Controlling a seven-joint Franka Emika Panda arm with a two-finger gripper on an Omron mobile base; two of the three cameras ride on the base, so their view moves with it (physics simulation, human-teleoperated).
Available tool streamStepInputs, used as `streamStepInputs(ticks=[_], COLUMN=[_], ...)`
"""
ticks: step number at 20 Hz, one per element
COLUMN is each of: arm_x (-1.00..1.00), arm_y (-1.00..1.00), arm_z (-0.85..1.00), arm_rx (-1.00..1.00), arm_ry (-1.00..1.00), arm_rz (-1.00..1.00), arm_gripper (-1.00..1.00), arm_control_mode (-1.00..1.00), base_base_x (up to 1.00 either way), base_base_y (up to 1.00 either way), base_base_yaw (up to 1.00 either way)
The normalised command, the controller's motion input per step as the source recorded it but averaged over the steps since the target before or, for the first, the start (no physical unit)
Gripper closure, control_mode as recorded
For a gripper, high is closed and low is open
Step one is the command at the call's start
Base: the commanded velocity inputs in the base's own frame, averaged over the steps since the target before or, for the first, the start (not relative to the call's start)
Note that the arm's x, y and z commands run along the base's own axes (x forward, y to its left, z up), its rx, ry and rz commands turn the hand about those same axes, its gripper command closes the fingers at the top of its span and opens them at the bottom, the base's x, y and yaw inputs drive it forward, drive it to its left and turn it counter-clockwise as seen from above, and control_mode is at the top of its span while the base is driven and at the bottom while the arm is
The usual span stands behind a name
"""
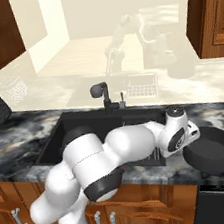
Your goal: Dump the sweet potato from the pot into the sink. Then turn on the water and wash the sweet potato. Then turn off the water and put the sweet potato back in the pot.
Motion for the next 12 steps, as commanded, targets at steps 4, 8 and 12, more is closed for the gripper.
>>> streamStepInputs(ticks=[4,8,12], arm_x=[0.24,0.02,0.0], arm_y=[-0.24,-0.19,-0.02], arm_z=[-0.16,-0.08,-0.05], arm_rx=[0.0,0.0,0.0], arm_ry=[0.0,0.0,0.0], arm_rz=[0.0,0.0,0.0], arm_gripper=[1.0,1.0,-1.0], arm_control_mode=[-1.0,-1.0,-1.0], base_base_x=[0.0,0.0,0.0], base_base_y=[0.0,0.0,0.0], base_base_yaw=[0.0,0.0,0.0])
